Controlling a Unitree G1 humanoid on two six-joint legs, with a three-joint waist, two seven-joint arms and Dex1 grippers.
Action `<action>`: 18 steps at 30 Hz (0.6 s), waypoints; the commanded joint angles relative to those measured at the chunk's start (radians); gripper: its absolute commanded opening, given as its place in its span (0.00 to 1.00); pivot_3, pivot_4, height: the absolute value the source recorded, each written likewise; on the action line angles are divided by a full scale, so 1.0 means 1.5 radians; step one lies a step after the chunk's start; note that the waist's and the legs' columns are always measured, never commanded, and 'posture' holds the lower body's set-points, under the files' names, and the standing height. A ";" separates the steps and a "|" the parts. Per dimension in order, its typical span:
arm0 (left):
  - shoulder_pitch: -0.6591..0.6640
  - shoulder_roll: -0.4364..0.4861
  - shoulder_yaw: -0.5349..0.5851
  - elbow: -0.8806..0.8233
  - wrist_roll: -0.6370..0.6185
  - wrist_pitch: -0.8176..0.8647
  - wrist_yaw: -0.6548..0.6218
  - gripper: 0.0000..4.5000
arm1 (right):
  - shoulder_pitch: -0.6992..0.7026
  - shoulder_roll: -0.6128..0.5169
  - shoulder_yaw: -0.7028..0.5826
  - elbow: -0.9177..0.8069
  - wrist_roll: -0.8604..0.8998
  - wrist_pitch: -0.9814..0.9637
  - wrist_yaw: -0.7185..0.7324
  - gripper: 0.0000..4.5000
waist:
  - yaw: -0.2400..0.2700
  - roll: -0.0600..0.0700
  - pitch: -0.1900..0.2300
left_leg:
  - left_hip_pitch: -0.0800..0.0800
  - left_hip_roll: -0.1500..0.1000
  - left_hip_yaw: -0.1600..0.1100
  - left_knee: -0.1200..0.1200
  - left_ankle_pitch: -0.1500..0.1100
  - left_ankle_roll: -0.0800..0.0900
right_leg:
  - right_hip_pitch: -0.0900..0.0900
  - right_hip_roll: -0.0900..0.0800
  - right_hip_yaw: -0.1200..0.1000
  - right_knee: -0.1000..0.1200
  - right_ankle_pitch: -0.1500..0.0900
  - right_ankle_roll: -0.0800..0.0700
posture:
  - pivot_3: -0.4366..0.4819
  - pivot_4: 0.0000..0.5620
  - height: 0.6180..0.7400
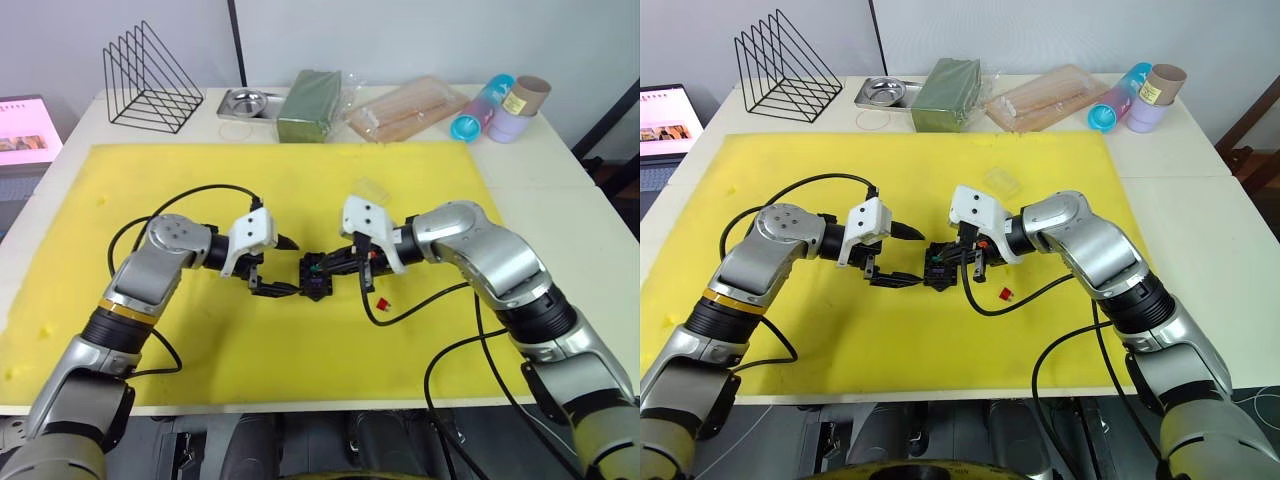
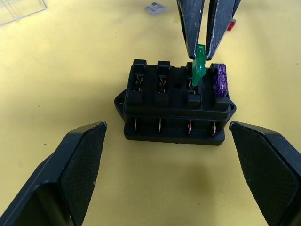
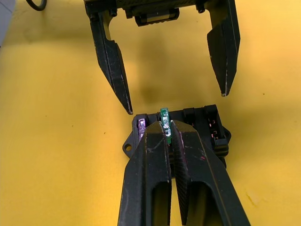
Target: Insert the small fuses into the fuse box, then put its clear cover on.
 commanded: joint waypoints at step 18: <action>-0.004 -0.005 0.005 -0.010 0.002 -0.012 0.004 0.99 | -0.015 0.012 -0.001 0.003 -0.008 0.000 -0.002 0.00 | 0.000 0.000 0.000 | 0.000 0.000 0.000 0.000 0.000 0.000 | 0.000 0.000 0.000 0.000 0.000 0.000 | 0.48 0.27 1.00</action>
